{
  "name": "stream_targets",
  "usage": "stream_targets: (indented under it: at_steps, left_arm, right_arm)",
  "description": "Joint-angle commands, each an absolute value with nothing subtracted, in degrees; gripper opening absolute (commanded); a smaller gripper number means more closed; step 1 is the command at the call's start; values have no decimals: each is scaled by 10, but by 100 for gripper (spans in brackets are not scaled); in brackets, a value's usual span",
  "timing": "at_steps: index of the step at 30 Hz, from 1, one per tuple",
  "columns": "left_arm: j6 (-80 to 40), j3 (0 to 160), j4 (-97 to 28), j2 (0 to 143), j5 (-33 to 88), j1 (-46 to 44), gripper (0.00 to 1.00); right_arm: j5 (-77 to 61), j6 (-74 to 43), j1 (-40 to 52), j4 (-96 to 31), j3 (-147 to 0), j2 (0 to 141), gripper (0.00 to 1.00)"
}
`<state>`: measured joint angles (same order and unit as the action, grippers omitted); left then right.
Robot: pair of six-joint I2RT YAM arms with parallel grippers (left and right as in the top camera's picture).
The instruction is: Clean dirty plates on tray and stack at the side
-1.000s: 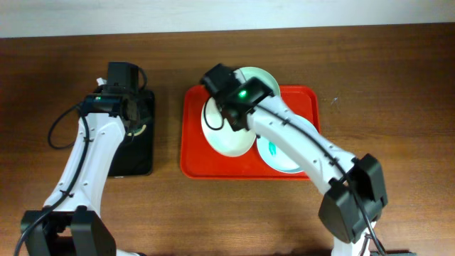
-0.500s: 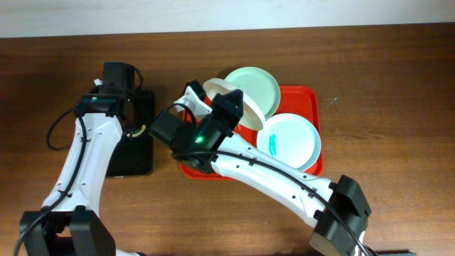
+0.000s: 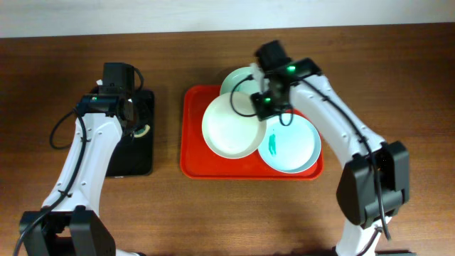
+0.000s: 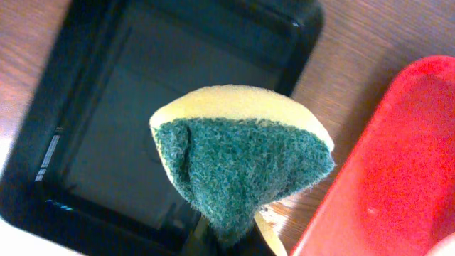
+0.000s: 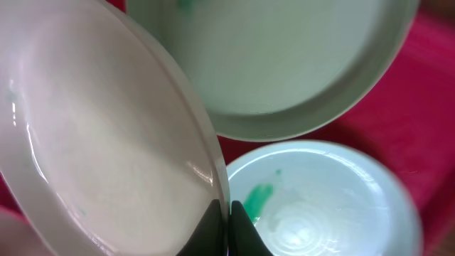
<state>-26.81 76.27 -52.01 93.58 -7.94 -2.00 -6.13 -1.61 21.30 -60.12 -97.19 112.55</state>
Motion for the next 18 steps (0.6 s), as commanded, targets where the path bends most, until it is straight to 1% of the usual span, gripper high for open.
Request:
stream_targets:
  at_steps: [1,4,9,18]
  left_arm:
    - [-243,760,-513,938,-5,-17,0]
    - [-243,760,-513,938,19,-17,0]
    - [-241,760,-511,939,52,-23,0]
    - [-241,760,-506,939,51,-81,0]
  right_arm:
    - [-247,-74,166,-502,-852,1111,4]
    - [-249,-140,161,-395,-762,1111,4]
    - [-251,-173,177,-281,-683,1111,4]
    - [-249,-192,206,-260,-678,1111,4]
